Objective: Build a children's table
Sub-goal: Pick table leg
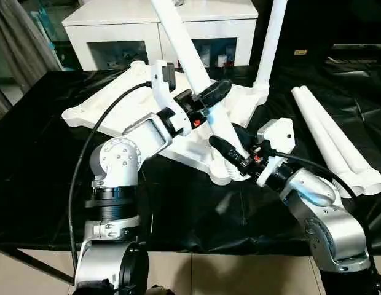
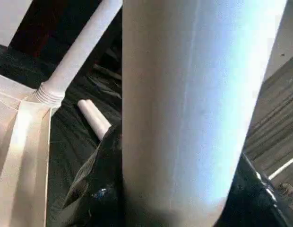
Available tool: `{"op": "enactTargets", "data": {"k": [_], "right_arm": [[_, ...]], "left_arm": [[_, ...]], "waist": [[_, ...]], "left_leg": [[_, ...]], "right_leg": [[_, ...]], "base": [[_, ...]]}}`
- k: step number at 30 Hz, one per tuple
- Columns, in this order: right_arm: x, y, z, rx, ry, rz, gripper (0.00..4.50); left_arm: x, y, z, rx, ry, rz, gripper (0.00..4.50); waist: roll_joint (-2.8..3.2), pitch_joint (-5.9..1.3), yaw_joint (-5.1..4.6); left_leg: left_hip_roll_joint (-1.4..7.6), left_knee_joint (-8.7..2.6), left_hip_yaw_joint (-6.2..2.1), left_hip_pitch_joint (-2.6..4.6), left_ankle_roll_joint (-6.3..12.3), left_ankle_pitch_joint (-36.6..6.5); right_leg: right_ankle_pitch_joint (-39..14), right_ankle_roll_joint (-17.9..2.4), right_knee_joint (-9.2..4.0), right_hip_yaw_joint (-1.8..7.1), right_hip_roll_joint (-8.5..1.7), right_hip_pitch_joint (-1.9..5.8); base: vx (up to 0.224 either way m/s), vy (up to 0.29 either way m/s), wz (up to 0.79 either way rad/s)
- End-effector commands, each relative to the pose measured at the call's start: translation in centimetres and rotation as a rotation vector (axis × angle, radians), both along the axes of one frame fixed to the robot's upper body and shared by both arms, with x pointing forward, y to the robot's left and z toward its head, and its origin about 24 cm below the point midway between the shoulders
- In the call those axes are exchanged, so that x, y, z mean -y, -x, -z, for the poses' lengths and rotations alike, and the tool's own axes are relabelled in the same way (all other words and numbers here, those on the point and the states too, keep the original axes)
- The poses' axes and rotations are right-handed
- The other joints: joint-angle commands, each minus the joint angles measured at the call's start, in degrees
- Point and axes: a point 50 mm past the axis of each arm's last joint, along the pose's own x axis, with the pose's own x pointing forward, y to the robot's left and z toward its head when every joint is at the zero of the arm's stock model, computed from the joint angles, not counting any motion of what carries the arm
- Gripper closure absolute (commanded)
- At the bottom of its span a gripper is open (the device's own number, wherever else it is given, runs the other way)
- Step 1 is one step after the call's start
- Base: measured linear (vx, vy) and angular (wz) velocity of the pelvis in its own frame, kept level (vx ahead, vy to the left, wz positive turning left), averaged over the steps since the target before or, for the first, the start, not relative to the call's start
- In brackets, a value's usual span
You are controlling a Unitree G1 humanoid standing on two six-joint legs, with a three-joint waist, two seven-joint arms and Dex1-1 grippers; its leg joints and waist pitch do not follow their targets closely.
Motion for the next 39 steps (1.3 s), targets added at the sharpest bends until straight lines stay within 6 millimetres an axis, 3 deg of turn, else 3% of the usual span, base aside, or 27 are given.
{"op": "enactTargets", "data": {"k": [1,8,15,19,23,29,39], "right_arm": [[-0.1,-0.2,-1.2,0.011,-0.088,-0.022,1.9],[-0.2,-0.5,-1.6,-0.017,-0.122,-0.067,1.34],[2.2,-2.2,-1.8,-0.238,-0.09,-0.163,1.28],[2.7,-2.6,-2.1,-0.304,-0.081,-0.229,1.28],[2.5,-2.9,-3.1,-0.34,-0.131,-0.311,1.28],[2.3,-3.4,-4.3,-0.356,-0.185,-0.383,1.28],[1.3,-3.3,-3.8,-0.439,-0.079,-0.472,1.28]], "left_arm": [[-0.9,-0.5,-0.3,-0.005,-0.013,-0.046,2.59],[-0.9,-0.6,-0.6,0.041,-0.087,-0.04,2.64],[-1.2,-1.0,-2.1,0.129,-0.175,0.036,2.64],[-1.3,-1.1,-2.6,0.156,-0.184,0.058,2.64],[-1.1,-0.9,-2.8,0.17,-0.181,0.094,2.64],[-0.8,-0.8,-3.0,0.186,-0.179,0.125,2.64],[-0.1,0.4,-3.4,0.3,-0.223,0.264,2.64]], "waist": [[-0.99,-4.09,0.01],[-0.96,-4.13,-0.03],[-1.4,-4.25,0.39],[-1.58,-4.48,0.57],[-1.81,-4.49,0.59],[-1.89,-4.39,0.83],[-1.88,-4.48,1.62]], "left_leg": [[1.92,-3.47,-1.2,1.2,3.86,-9.6],[2.0,-3.55,-1.23,1.33,3.51,-9.39],[1.86,-3.27,-1.14,1.5,3.28,-7.69],[1.71,-2.79,-0.99,1.18,4.82,-4.55],[1.77,-2.71,-0.92,1.28,5.56,-4.91],[2.01,-2.8,-0.89,1.39,4.58,-5.57],[2.09,-2.89,-0.92,1.48,3.4,-5.46]], "right_leg": [[-8.24,-10.89,-4.22,1.42,-2.23,2.69],[-7.84,-10.64,-4.05,1.42,-2.11,2.61],[-7.25,-11.6,-3.77,1.43,-2.23,2.87],[-2.66,-13.22,-3.29,1.4,-2.34,3.14],[-3.34,-14.36,-3.26,1.34,-2.41,3.11],[-5.36,-14.03,-3.32,1.4,-2.39,2.89],[-5.67,-13.5,-3.15,1.45,-2.56,2.79]], "base": [[0.0,0.0,0.0],[0.0,0.0,0.0],[0.0,0.0,0.0],[0.0,0.0,0.0],[0.0,0.0,0.0],[0.0,0.0,0.0],[0.0,0.0,0.0]]}}
